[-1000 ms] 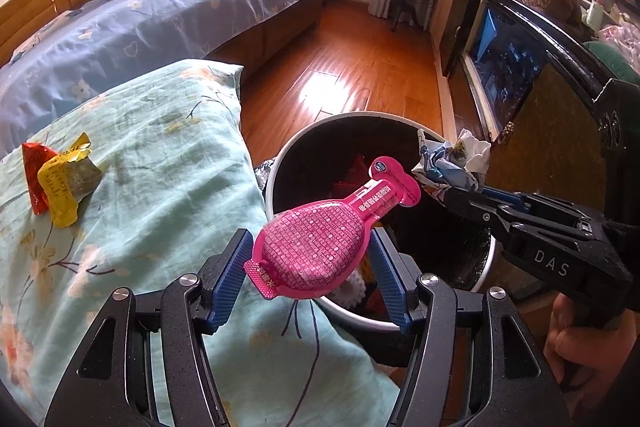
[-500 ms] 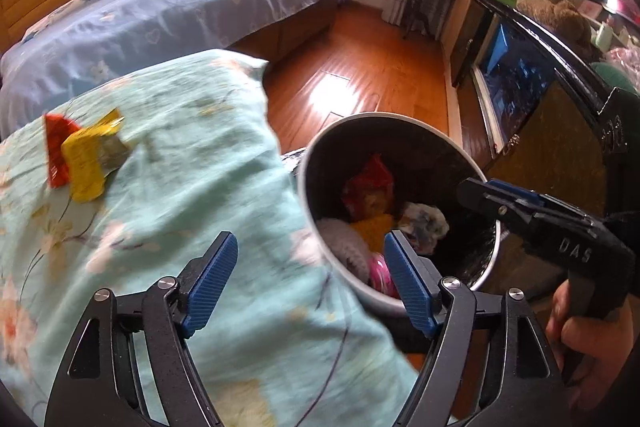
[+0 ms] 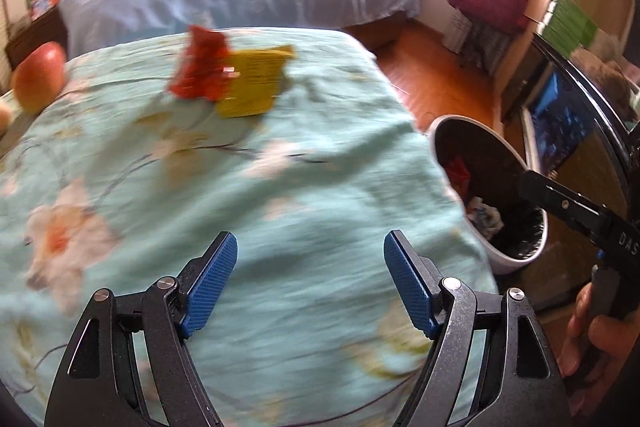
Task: Collect trash
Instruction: 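Move both open grippers back toward the remaining snack wrappers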
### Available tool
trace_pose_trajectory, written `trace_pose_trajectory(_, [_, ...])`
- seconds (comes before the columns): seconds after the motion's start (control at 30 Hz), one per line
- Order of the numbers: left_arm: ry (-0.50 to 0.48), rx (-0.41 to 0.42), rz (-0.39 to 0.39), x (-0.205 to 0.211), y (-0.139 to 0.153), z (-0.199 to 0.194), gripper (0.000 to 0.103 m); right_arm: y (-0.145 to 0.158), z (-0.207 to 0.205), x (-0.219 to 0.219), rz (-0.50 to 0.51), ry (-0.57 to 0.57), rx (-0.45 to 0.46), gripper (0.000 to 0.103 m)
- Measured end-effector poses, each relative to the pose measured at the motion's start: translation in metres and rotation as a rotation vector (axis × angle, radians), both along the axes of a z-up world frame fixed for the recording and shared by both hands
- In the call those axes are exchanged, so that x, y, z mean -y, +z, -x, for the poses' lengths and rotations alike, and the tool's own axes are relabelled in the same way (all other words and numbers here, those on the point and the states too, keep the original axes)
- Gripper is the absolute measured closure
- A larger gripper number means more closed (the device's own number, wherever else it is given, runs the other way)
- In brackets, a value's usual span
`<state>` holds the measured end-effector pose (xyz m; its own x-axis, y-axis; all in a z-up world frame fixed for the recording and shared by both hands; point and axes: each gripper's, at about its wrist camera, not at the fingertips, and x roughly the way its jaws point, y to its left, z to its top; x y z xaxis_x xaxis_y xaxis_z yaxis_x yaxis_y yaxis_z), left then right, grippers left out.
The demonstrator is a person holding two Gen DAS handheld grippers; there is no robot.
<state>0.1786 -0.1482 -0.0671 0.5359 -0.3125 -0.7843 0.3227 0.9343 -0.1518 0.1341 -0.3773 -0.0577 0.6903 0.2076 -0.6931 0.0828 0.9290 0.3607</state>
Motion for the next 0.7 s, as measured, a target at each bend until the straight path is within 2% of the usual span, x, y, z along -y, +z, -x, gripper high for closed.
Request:
trace_pose_trajectory(0.37, [0.149,-0.001,0.001,-0.074,-0.006,-0.002,0.025,-0.007,-0.019,-0.059,0.008,0.114,-0.016,0.017])
trace_pose_trajectory(0.7, [0.203,0.006,-0.021,-0.102,-0.006,-0.022,0.025,-0.007,-0.05,-0.093,0.015,0.182,-0.012,0.017])
